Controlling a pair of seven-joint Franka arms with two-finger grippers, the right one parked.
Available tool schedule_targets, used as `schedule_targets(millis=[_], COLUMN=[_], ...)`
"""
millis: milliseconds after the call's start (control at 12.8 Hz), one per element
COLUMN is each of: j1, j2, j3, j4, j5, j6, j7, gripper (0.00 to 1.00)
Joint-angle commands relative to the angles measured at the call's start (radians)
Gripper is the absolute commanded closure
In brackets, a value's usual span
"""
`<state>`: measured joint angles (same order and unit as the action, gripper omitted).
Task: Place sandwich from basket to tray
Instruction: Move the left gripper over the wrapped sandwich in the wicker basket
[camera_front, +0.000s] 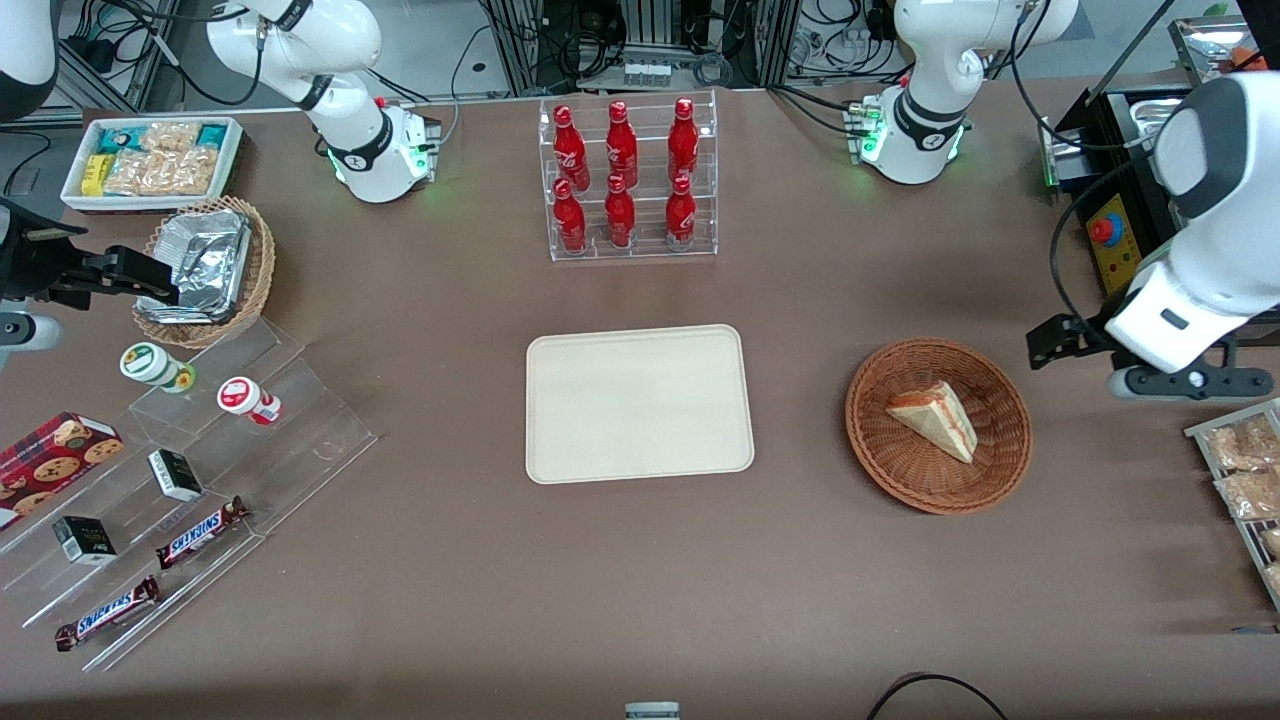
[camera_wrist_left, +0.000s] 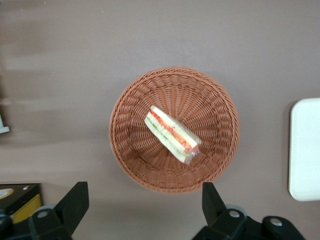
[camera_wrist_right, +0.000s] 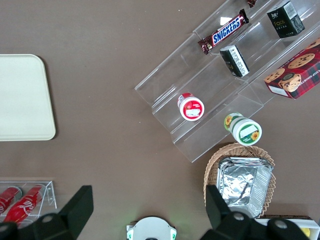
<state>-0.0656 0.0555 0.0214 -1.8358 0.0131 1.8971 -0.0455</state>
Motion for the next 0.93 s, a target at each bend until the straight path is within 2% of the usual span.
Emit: schedule_targets(millis=[0,389,545,856], j1=[0.012,0.006,0.006,0.006], j2=[-0.071,-0.097,-0.105,-0.109], j3=[-0.014,-0.024,-0.066,-0.074], j4=[-0.158,-0.33,-0.382,-0.41], j5=[-0.015,-0.016,-0.015,-0.012], j6=[0.114,0.301,0.374,0.381], j7=[-0.094,-0.373,-0.476,-0.571], gripper=[0.0,0.0,0.0,0.0])
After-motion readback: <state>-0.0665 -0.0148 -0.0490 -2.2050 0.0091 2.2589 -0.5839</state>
